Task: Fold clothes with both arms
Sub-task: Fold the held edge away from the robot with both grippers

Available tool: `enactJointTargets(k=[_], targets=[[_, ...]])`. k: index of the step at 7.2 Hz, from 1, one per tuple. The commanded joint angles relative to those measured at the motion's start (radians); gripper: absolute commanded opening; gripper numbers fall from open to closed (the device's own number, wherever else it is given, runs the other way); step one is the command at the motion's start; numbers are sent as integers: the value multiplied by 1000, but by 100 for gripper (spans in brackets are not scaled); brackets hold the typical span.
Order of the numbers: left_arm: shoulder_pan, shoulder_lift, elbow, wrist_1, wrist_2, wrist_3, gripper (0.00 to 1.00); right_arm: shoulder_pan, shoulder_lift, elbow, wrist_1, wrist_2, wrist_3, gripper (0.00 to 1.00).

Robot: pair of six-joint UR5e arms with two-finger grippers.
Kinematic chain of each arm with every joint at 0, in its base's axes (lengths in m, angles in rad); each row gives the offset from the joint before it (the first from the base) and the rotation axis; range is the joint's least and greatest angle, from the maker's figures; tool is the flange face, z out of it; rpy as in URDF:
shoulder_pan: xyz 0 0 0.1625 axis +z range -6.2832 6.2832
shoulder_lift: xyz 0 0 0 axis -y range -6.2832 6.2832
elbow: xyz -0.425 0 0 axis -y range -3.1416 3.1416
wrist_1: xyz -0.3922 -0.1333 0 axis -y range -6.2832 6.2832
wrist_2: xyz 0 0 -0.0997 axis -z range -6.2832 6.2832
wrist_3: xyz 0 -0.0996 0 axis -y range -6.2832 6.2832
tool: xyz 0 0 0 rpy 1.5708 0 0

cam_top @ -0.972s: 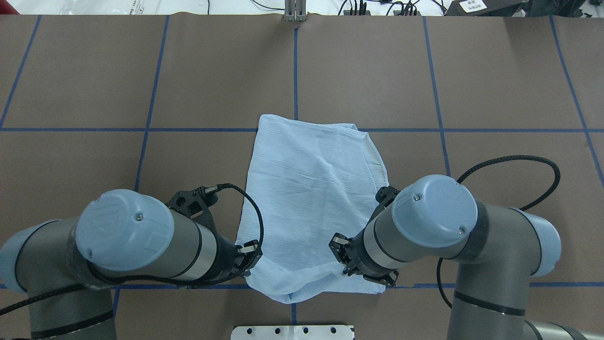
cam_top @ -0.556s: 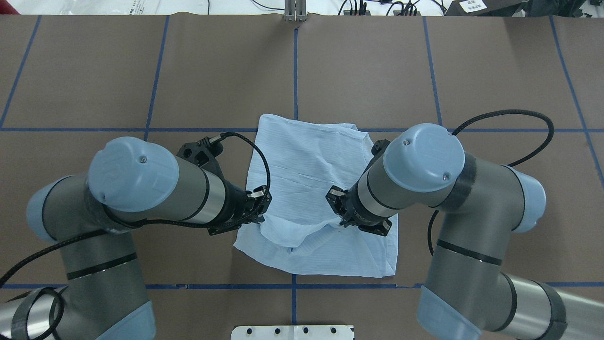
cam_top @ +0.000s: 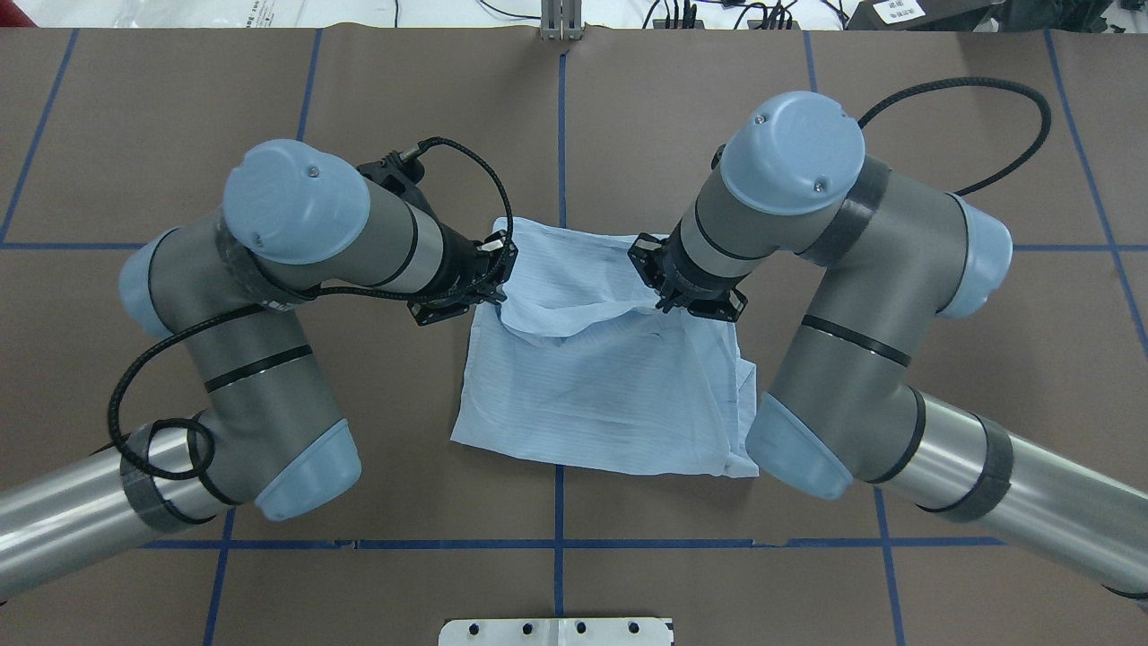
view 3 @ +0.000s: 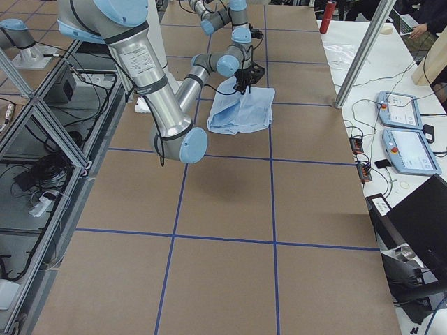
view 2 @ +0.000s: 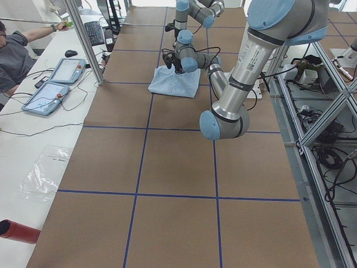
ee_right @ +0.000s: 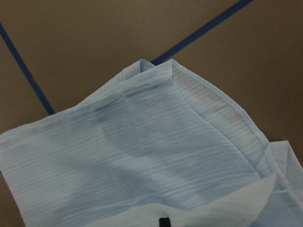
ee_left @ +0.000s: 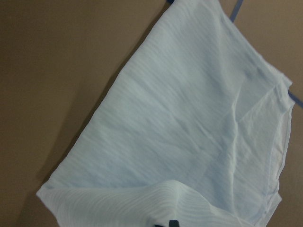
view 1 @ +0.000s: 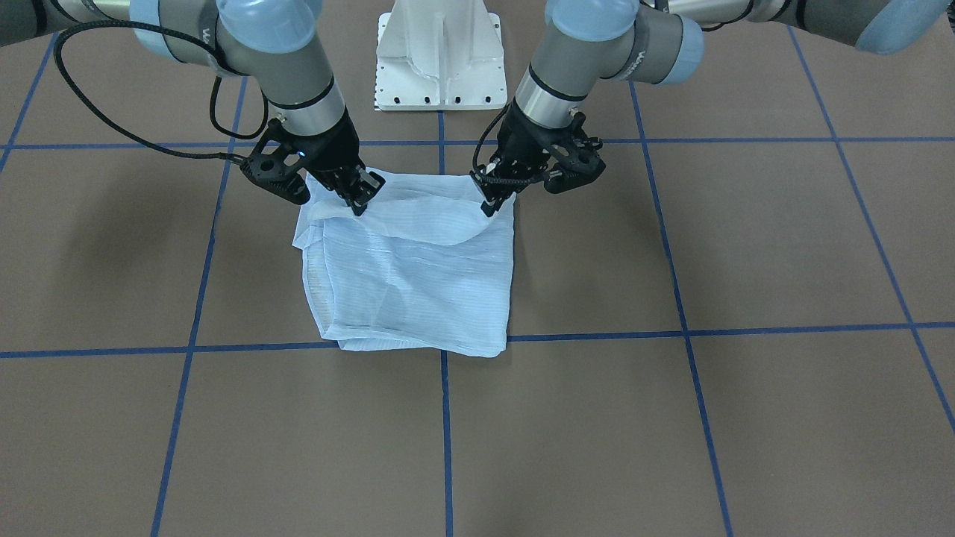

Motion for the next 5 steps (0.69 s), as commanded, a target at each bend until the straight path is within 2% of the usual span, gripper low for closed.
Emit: enactJointTargets(k=[1,2,5], targets=[[-38,-45,109,-61,0,-2,0,45,69,-154,95,6,-21,0],[-45,-46,135,-85,0,-2,0,50,76,-215,147,7,-21,0],[-49,-69,193,-114,2,-8,0,54,98,-284,158,12,-22,0]])
